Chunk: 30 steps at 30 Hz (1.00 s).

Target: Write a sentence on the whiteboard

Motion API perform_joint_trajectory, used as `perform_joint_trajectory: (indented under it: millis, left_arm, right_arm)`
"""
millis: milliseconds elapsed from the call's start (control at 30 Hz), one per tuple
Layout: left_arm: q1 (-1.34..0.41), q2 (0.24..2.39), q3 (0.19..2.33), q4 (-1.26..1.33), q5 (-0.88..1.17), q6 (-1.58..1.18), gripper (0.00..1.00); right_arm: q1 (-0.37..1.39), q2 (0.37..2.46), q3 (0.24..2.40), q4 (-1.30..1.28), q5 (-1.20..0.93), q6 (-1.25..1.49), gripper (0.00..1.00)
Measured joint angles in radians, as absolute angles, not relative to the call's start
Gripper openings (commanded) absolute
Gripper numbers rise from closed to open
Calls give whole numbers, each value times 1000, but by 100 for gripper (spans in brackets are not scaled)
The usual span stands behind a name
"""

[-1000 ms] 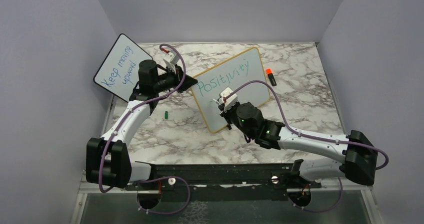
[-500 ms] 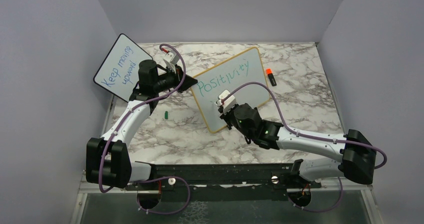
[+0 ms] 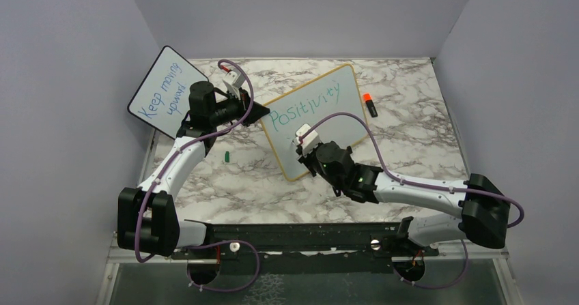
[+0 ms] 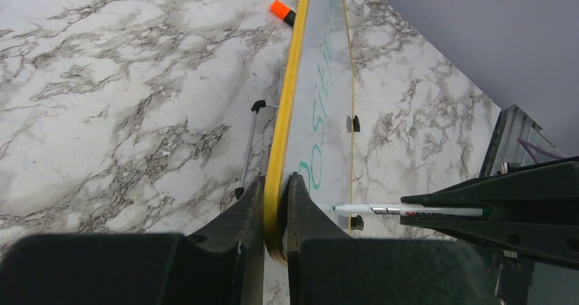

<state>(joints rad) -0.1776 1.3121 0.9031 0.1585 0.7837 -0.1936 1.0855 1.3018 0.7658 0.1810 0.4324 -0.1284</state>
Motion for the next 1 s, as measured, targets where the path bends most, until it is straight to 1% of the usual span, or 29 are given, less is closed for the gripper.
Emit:
perform_joint_trajectory:
  millis: [533, 1000]
  left_arm:
    - [-177, 1312, 903, 154, 779, -193, 0]
    - [-177, 1312, 903, 154, 779, -193, 0]
  right_arm:
    - [1086, 1314, 766, 189, 434, -132, 0]
    - [1087, 1303, 761, 134, 433, -124, 0]
